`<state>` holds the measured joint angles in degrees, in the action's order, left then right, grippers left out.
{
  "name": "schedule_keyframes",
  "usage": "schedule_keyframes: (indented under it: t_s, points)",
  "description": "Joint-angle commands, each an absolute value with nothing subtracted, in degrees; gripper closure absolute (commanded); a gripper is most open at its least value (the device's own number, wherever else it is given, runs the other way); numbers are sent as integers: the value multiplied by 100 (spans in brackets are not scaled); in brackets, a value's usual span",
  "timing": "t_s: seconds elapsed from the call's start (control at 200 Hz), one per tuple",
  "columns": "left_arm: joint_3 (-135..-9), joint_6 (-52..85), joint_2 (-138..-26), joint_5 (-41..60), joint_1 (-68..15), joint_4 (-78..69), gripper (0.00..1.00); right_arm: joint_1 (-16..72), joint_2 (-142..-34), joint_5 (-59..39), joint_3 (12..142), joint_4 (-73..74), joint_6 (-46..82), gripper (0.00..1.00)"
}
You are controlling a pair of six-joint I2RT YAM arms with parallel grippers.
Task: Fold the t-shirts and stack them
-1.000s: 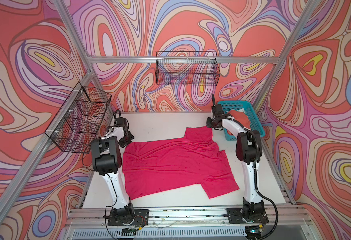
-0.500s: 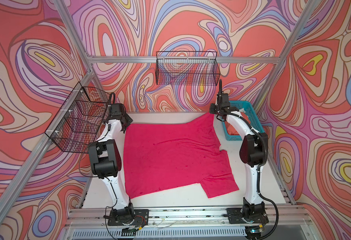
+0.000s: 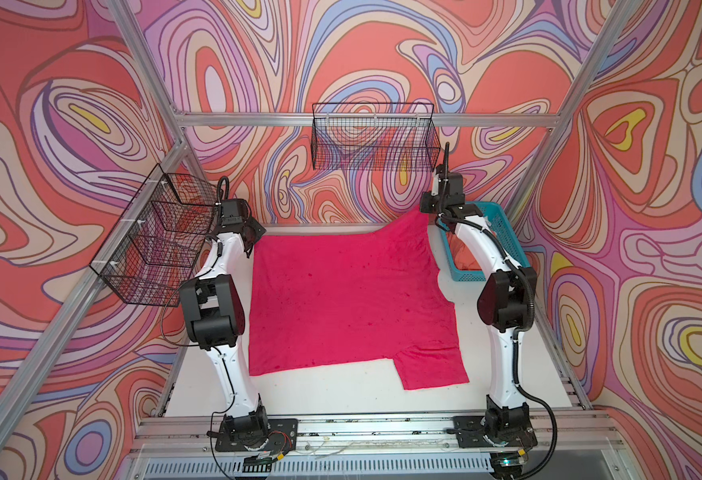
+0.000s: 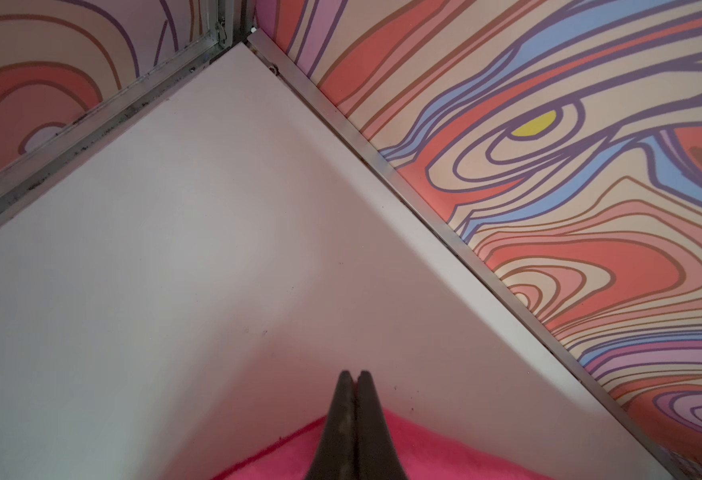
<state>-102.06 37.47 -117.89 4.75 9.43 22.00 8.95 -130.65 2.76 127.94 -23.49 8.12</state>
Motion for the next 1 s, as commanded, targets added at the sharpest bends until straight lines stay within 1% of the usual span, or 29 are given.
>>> schedule_keyframes:
  t_s: [0.0, 0.125, 0.26, 0.571, 0.786, 0.896, 0.997]
  points:
    - [-10326, 3766, -11904, 515, 993, 2093, 100, 878, -13303, 221, 12967, -2247, 652, 100]
    - [-10126, 3777, -11934, 552, 992, 2065, 100, 879, -13294, 39, 12775, -2227, 739, 100]
    - [-9756, 3771, -11886, 645, 988, 1969, 100, 879, -13040, -60, 12043, -2015, 931, 100]
    - [-8949, 3627, -11586, 643, 1015, 2016, 100, 883, -11949, -133, 10132, -1549, 1175, 100]
    - [-8271, 3513, -11090, 563, 1071, 1906, 100, 899, -11199, -306, 9210, -1534, 1417, 100]
    - [-7904, 3448, -10879, 474, 1105, 1776, 100, 914, -10752, -263, 8628, -1443, 1476, 100]
    - [-7816, 3442, -10847, 460, 1177, 1861, 100, 918, -10446, -190, 8266, -1446, 1485, 100]
